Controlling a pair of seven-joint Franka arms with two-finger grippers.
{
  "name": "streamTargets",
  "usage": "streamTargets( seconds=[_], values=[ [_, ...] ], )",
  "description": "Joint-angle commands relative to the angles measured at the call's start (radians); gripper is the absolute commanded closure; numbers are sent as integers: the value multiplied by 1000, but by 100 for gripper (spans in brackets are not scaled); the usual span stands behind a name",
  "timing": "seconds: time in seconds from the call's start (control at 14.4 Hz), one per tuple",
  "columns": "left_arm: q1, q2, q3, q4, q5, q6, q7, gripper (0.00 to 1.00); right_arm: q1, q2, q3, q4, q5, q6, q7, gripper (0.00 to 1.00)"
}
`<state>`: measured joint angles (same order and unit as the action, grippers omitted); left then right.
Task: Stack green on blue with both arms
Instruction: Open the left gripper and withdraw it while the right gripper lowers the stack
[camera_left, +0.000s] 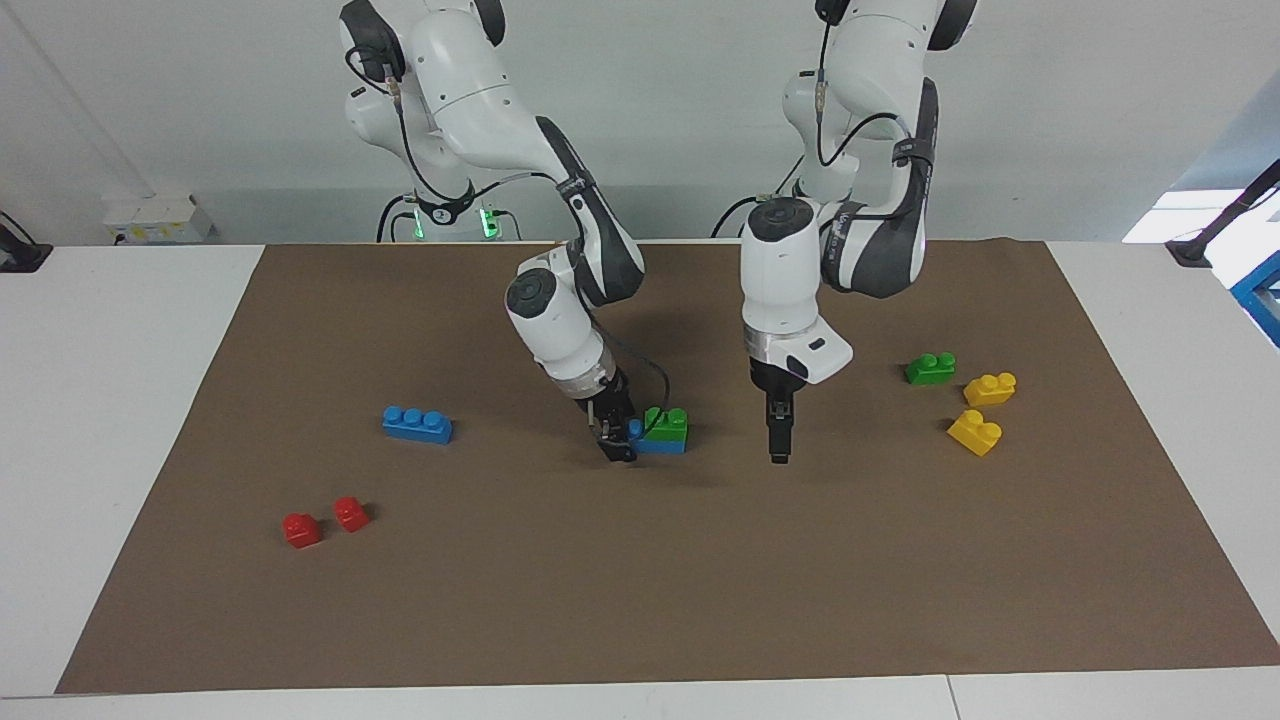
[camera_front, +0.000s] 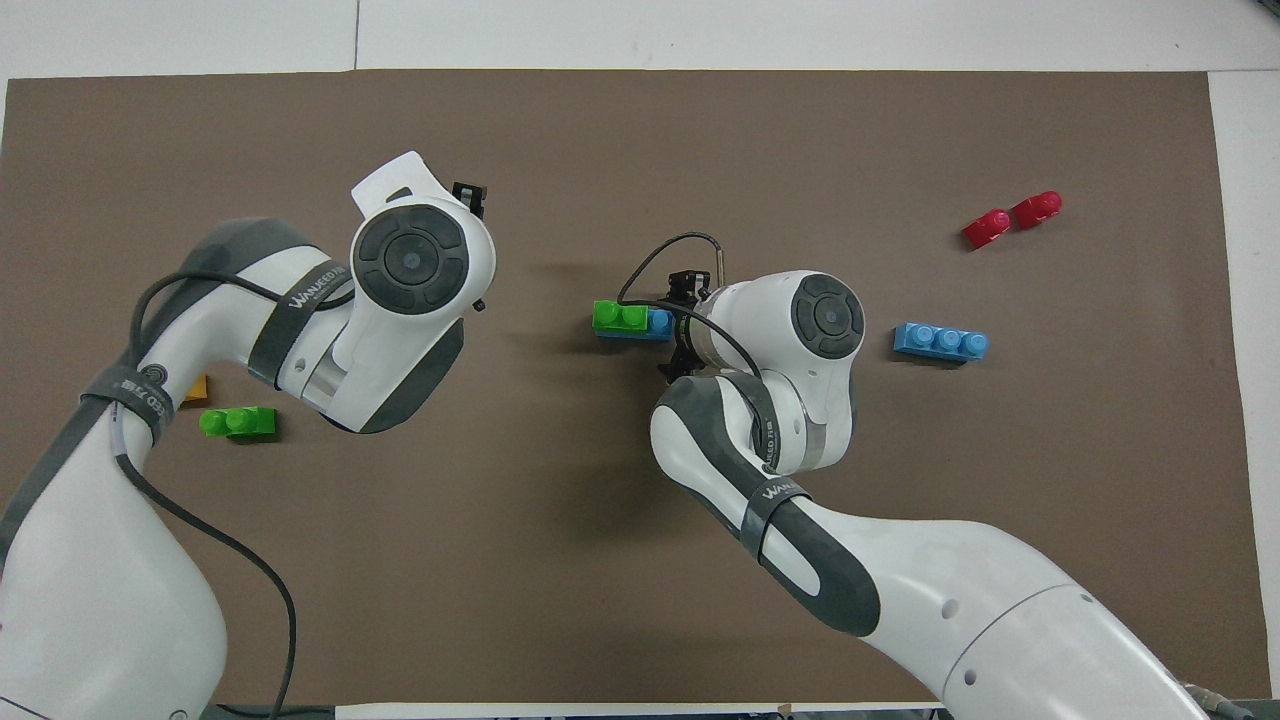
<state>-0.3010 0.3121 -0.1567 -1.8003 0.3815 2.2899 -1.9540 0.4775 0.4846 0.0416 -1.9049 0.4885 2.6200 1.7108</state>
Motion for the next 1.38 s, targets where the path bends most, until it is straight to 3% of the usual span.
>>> streamTargets(
  seconds=[0.0, 0.28, 0.62, 0.9, 1.04, 1.32],
  values=[
    [58, -33, -9, -36, -39, -10, 175, 0, -19, -1, -6, -10, 12, -32, -37, 6],
    [163, -42, -9, -36, -134, -46, 548, 0, -69, -24, -6, 27, 10, -129, -40, 5],
    [321, -137, -7, -21, -358, -233, 1146, 0, -137, -109, -11, 43, 1, -251, -83, 5],
    [376, -172, -1, 60, -371, -397, 1439, 0, -171, -149, -11, 41, -1, -297, -155, 5],
    [378, -188, 5, 123, -371, -495, 1542, 0, -187, -175, -12, 38, -22, -336, -253, 5],
    [378, -289, 5, 121, -371, -604, 1699, 0, -269, -242, -12, 41, -175, -452, -576, 3]
  ],
)
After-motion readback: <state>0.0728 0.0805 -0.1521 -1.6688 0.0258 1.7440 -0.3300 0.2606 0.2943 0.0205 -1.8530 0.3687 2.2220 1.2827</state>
